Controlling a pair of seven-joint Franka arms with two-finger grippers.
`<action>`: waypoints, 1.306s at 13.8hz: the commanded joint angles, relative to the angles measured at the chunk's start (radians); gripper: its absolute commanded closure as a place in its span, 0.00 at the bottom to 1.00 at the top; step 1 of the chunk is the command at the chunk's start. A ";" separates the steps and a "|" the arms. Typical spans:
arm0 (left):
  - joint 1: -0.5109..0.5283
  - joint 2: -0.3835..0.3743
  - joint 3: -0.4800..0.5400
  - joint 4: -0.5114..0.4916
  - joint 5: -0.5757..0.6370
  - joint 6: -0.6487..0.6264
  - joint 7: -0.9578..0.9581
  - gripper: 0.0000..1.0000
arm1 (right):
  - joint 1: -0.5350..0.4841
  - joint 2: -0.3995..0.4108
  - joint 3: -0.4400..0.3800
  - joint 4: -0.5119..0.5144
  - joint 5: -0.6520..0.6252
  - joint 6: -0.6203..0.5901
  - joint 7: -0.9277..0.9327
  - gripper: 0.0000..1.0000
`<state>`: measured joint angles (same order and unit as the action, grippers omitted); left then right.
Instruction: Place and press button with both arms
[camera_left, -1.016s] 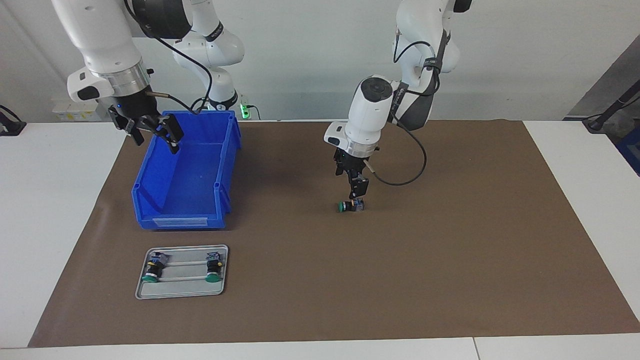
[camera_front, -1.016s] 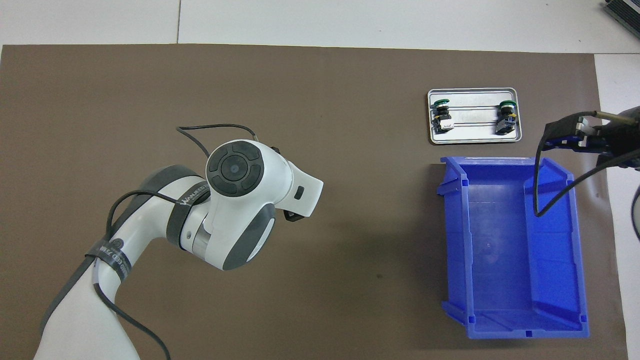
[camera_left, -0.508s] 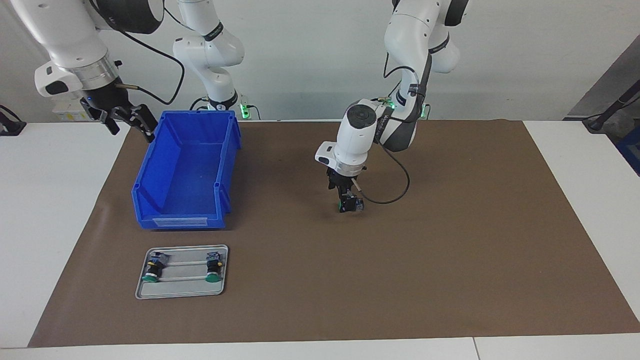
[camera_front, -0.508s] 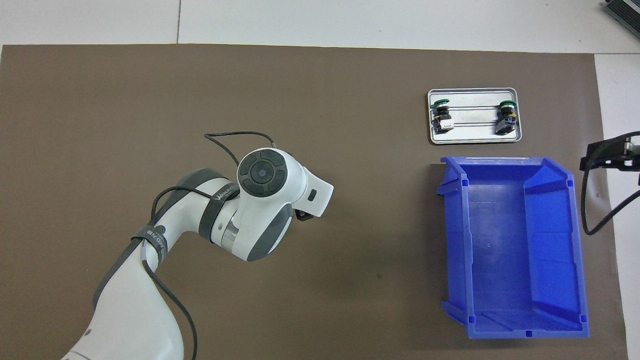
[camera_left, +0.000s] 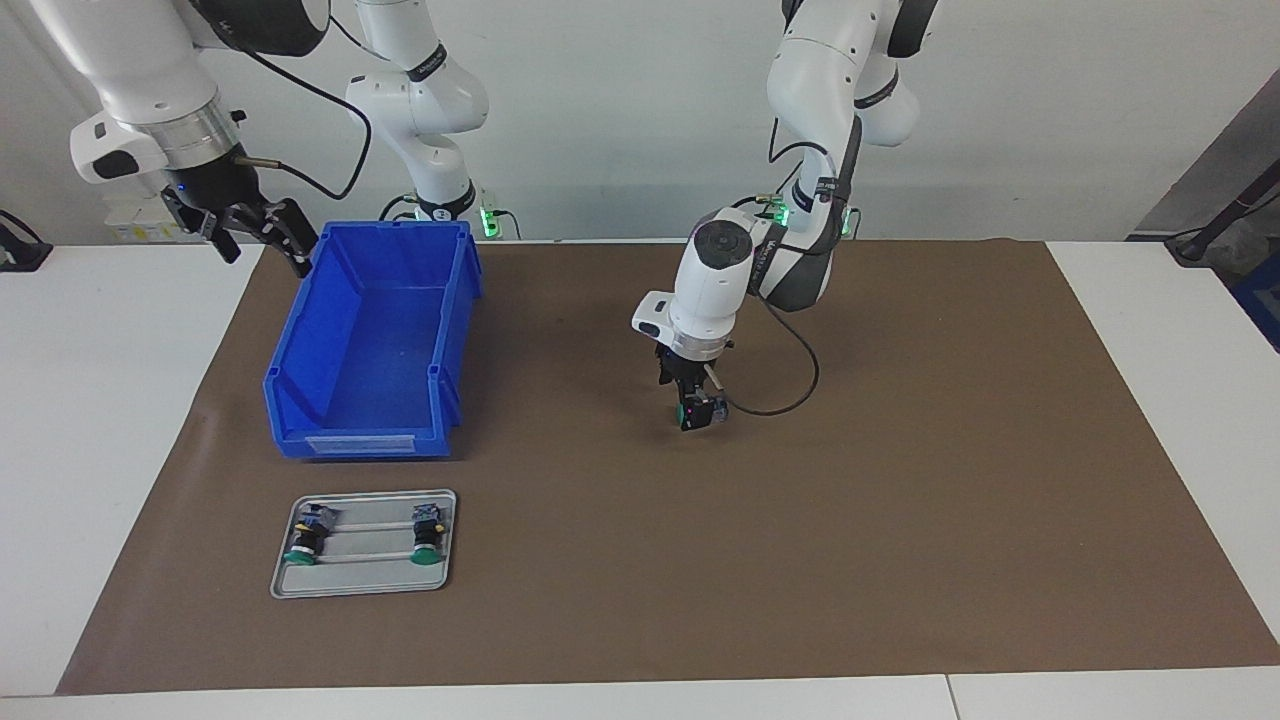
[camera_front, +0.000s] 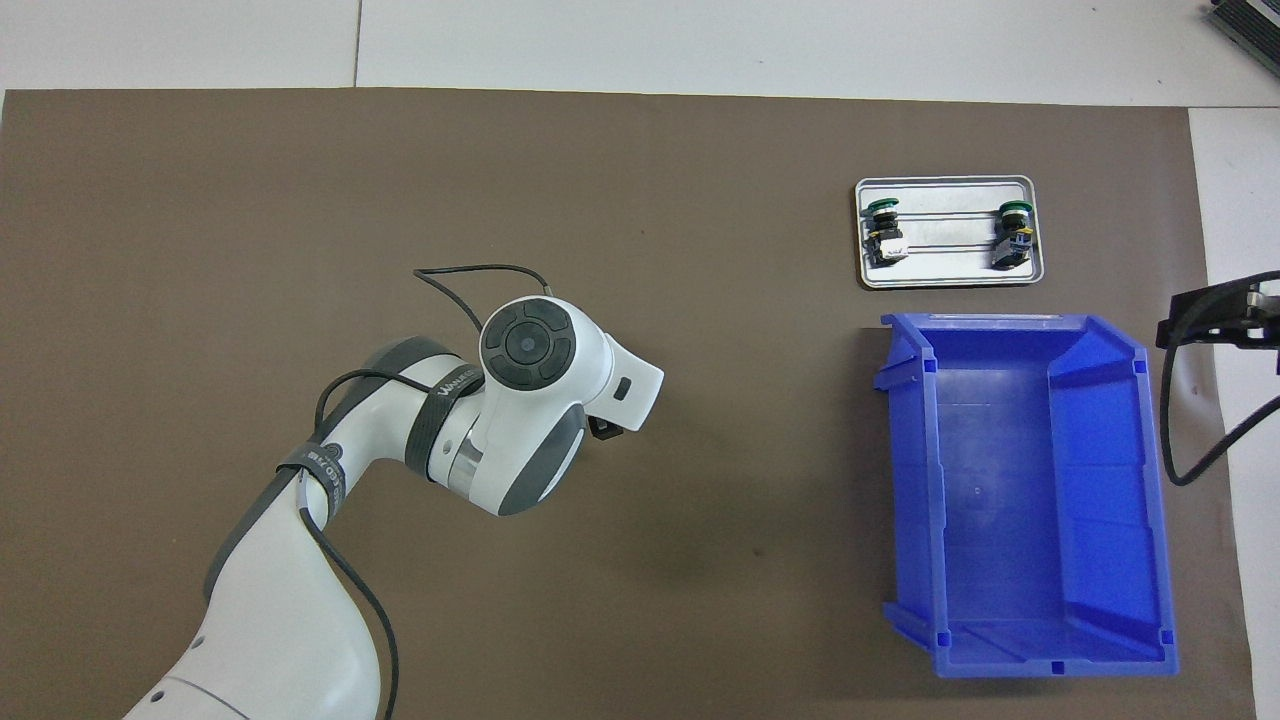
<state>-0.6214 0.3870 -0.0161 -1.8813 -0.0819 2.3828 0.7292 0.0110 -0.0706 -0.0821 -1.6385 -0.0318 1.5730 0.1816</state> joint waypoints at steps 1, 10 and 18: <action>-0.009 0.006 0.013 -0.018 0.005 0.030 0.022 0.00 | 0.000 -0.009 0.004 0.000 -0.010 -0.016 -0.045 0.00; -0.014 0.000 0.015 -0.102 0.005 0.114 0.027 0.00 | 0.012 -0.011 0.002 -0.009 -0.004 -0.002 -0.103 0.00; -0.021 0.003 0.015 -0.090 0.020 0.118 0.027 0.39 | 0.014 -0.012 0.002 -0.009 -0.002 -0.005 -0.056 0.00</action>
<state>-0.6236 0.3935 -0.0165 -1.9568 -0.0793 2.4727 0.7479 0.0242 -0.0706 -0.0805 -1.6386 -0.0357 1.5717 0.1230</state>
